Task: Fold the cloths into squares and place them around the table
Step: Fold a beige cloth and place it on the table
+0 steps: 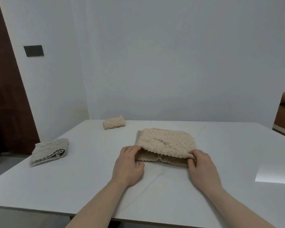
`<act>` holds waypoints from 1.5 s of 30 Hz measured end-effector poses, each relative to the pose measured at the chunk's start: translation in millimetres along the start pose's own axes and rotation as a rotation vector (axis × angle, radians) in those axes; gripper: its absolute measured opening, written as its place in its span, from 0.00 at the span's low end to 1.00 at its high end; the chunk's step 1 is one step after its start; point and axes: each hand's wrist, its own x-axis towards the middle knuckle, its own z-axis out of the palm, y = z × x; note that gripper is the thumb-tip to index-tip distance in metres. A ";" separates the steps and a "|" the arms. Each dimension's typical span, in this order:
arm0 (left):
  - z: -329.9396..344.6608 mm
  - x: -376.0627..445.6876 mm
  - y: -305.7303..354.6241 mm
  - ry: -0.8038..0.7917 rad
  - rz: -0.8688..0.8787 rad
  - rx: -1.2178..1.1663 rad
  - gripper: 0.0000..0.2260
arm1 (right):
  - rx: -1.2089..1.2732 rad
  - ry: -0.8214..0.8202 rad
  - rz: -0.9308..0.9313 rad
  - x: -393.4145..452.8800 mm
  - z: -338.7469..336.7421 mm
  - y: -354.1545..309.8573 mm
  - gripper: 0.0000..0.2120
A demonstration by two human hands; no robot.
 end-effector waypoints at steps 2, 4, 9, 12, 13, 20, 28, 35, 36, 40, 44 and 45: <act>0.4 -0.9 -0.3 0.095 0.026 -0.013 0.21 | 0.027 0.010 -0.009 0.3 1.2 0.8 0.08; 0.6 -2.0 -0.4 0.160 0.034 -0.041 0.14 | 0.047 0.022 -0.013 0.4 1.7 1.7 0.08; 1.0 -1.6 -1.2 0.169 -0.033 -0.112 0.09 | 0.097 0.054 0.008 -0.6 -0.6 -1.6 0.12; 3.6 -0.4 -3.9 0.186 -0.006 -0.052 0.08 | 0.108 0.041 0.017 -1.8 -1.8 -3.6 0.15; 4.4 -0.3 -4.6 0.179 -0.004 -0.018 0.07 | 0.110 0.038 0.022 -1.7 -1.7 -3.2 0.15; 8.9 0.7 -10.0 0.045 -0.039 0.015 0.06 | 0.047 -0.019 0.019 -1.0 0.1 2.2 0.14; 4.3 -21.2 -7.6 -0.025 -0.076 -0.050 0.07 | -0.025 -0.194 -0.066 -11.8 -5.6 -3.0 0.12; -9.3 -48.2 4.0 0.056 -0.083 -0.054 0.07 | 0.089 -0.071 -0.057 -41.4 -24.7 -17.5 0.09; -11.0 -51.9 4.7 0.050 -0.087 -0.061 0.07 | 0.086 -0.080 -0.055 -45.5 -27.0 -18.6 0.08; -20.9 -69.1 9.5 0.003 -0.102 -0.101 0.08 | 0.085 -0.078 -0.043 -60.5 -37.8 -25.8 0.08; -37.9 -80.5 13.6 -0.022 -0.169 -0.146 0.06 | 0.127 -0.045 -0.048 -77.6 -51.5 -38.1 0.08; -45.0 -81.2 15.1 -0.027 -0.175 -0.154 0.05 | 0.137 -0.036 -0.055 -81.0 -56.1 -40.8 0.08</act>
